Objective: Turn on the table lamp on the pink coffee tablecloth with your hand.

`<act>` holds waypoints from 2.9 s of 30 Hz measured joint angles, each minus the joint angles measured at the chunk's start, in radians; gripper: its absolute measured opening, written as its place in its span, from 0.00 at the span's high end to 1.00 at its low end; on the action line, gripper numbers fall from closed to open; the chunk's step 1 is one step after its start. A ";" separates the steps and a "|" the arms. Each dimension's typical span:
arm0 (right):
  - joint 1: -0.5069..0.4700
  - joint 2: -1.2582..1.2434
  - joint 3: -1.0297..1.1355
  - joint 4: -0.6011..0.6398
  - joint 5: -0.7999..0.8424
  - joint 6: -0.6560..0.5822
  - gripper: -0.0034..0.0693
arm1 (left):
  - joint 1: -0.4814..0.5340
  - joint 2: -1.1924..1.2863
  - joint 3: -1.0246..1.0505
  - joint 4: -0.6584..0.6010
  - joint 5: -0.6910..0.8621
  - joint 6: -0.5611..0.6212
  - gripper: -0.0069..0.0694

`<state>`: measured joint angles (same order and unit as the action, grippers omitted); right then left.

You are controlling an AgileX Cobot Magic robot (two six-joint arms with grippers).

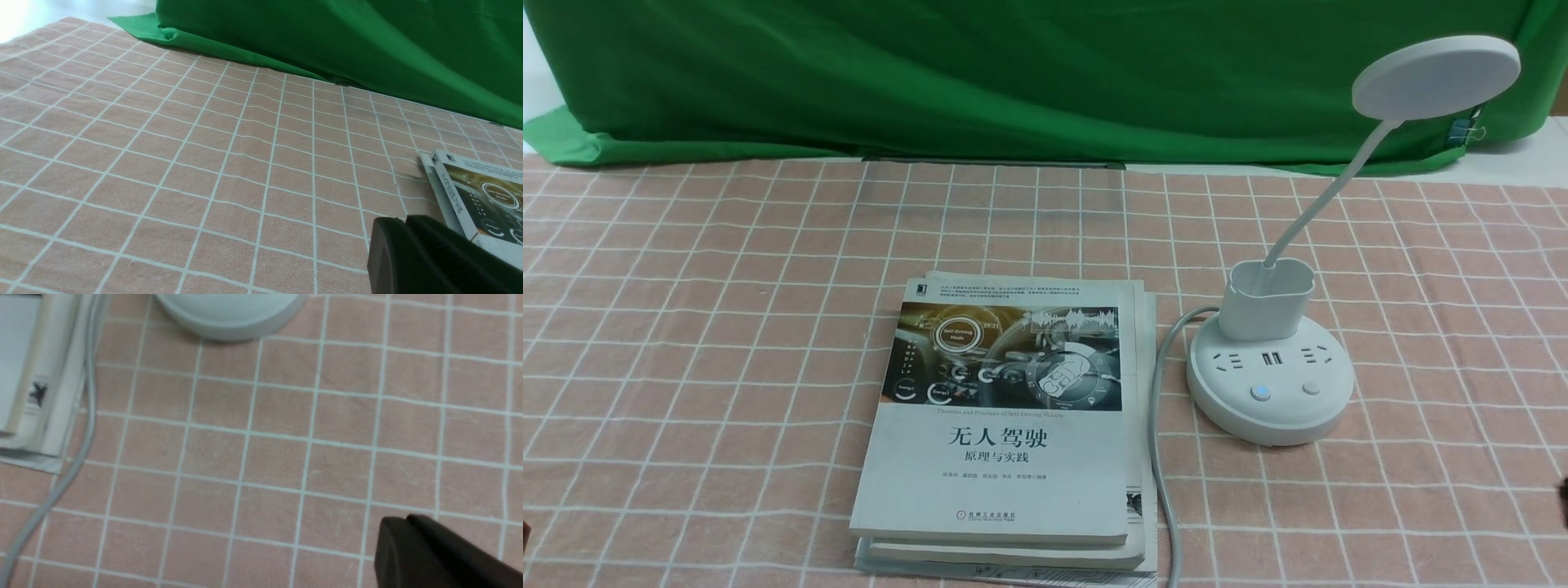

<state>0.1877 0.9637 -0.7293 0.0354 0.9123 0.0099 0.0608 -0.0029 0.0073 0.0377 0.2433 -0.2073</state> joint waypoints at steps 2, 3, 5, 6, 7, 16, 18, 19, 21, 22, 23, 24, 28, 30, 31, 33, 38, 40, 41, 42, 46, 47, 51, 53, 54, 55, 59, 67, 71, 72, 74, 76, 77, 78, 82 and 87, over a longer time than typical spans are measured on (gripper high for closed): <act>0.016 0.085 -0.029 0.000 -0.006 -0.001 0.89 | 0.000 0.000 0.000 0.000 0.000 0.001 0.88; 0.026 0.124 -0.037 0.000 -0.011 -0.002 0.89 | 0.000 0.000 0.000 0.000 0.000 0.001 0.88; 0.059 0.217 -0.066 -0.001 -0.050 -0.010 0.89 | 0.000 0.000 0.000 0.000 0.000 0.001 0.88; 0.069 0.252 -0.073 -0.001 -0.065 -0.010 0.89 | 0.000 0.000 0.000 0.000 0.000 0.001 0.88; 0.086 0.286 -0.085 -0.001 -0.094 -0.022 0.89 | 0.000 0.000 0.000 0.000 0.000 0.001 0.88; 0.114 0.592 -0.197 0.021 -0.301 -0.066 0.90 | 0.000 0.000 0.000 0.000 0.000 0.001 0.88; 0.114 0.633 -0.225 0.035 -0.306 -0.077 0.91 | 0.000 0.000 0.000 0.000 0.000 0.001 0.88; 0.114 0.664 -0.251 0.040 -0.312 -0.085 0.91 | 0.000 0.000 0.000 0.000 0.000 0.001 0.88; 0.114 0.702 -0.286 0.045 -0.316 -0.090 0.91 | 0.000 0.000 0.000 0.000 0.000 0.001 0.88; 0.114 0.714 -0.302 0.045 -0.318 -0.092 0.91 | 0.000 0.000 0.000 0.000 0.000 0.001 0.88; 0.114 0.727 -0.316 0.046 -0.319 -0.095 0.91 | 0.000 0.000 0.000 0.000 0.000 0.001 0.88; 0.114 0.739 -0.329 0.046 -0.319 -0.099 0.91 | 0.000 0.000 0.000 0.000 0.000 0.001 0.88; 0.114 0.782 -0.368 0.049 -0.320 -0.105 0.91 | 0.000 0.000 0.000 0.000 0.000 0.001 0.88; 0.114 0.798 -0.380 0.050 -0.321 -0.106 0.91 | 0.000 0.000 0.000 0.000 0.000 0.001 0.88; 0.114 0.798 -0.381 0.050 -0.321 -0.106 0.91 | 0.000 0.000 0.000 0.000 0.000 0.001 0.88; 0.114 0.818 -0.389 0.050 -0.322 -0.108 0.91 | 0.000 0.000 0.000 0.000 0.000 0.001 0.88; 0.114 0.851 -0.392 0.050 -0.318 -0.108 0.91 | 0.000 0.000 0.000 0.000 0.000 0.000 0.88; 0.107 0.860 -0.399 0.054 -0.316 -0.109 0.91 | 0.000 0.000 0.000 0.000 0.000 -0.001 0.88; 0.106 0.860 -0.399 0.055 -0.315 -0.109 0.91 | 0.000 0.000 0.000 0.000 0.000 -0.001 0.88; 0.103 0.864 -0.403 0.059 -0.310 -0.109 0.91 | 0.000 0.000 0.000 0.000 0.000 0.000 0.88; 0.103 0.857 -0.404 0.059 -0.307 -0.118 0.91 | 0.000 0.000 0.000 0.000 0.000 0.000 0.88; 0.103 0.852 -0.403 0.059 -0.306 -0.119 0.91 | 0.000 0.000 0.000 0.000 0.000 0.000 0.88; 0.105 0.789 -0.395 0.056 -0.296 -0.127 0.91 | 0.000 0.000 0.000 0.000 0.000 0.000 0.88; 0.106 0.748 -0.394 0.056 -0.286 -0.128 0.91 | 0.000 0.000 0.000 0.000 0.000 0.000 0.88; 0.109 0.718 -0.394 0.056 -0.268 -0.128 0.91 | 0.000 0.000 0.000 0.000 0.000 0.000 0.88; 0.109 0.713 -0.394 0.056 -0.268 -0.128 0.91 | 0.000 0.000 0.000 0.000 0.000 0.000 0.88; 0.121 0.627 -0.383 0.056 -0.164 -0.129 0.91 | 0.000 0.000 0.000 0.000 0.000 0.000 0.88; 0.126 0.391 -0.207 0.066 -0.138 -0.104 0.91 | 0.000 0.000 0.000 0.000 0.000 0.000 0.88; 0.126 0.238 -0.106 0.068 -0.132 -0.064 0.91 | 0.000 0.000 0.000 0.000 0.000 0.000 0.88; 0.126 0.181 -0.073 0.068 -0.127 -0.047 0.91 | 0.000 0.000 0.000 0.000 0.000 0.002 0.88; 0.126 0.110 -0.046 0.068 -0.118 -0.021 0.91 | 0.000 0.000 0.000 0.000 0.000 0.001 0.88; 0.126 0.034 -0.029 0.068 -0.101 -0.001 0.91 | 0.000 0.000 0.000 0.000 0.000 0.001 0.88; 0.126 0.007 -0.026 0.068 -0.099 0.001 0.90 | 0.000 0.000 0.000 0.000 0.000 0.001 0.88; 0.126 -0.032 -0.024 0.068 -0.101 0.002 0.90 | 0.000 0.000 0.000 0.000 0.000 0.001 0.88; 0.126 -0.128 -0.022 0.068 -0.132 0.004 0.90 | 0.000 0.000 0.000 0.000 0.000 0.001 0.88; 0.136 -0.213 -0.022 0.046 -0.179 0.005 0.89 | 0.000 0.000 0.000 0.000 0.000 0.001 0.88</act>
<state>0.3239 0.7505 -0.7513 0.0811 0.7337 0.0146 0.0608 -0.0029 0.0073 0.0377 0.2433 -0.2064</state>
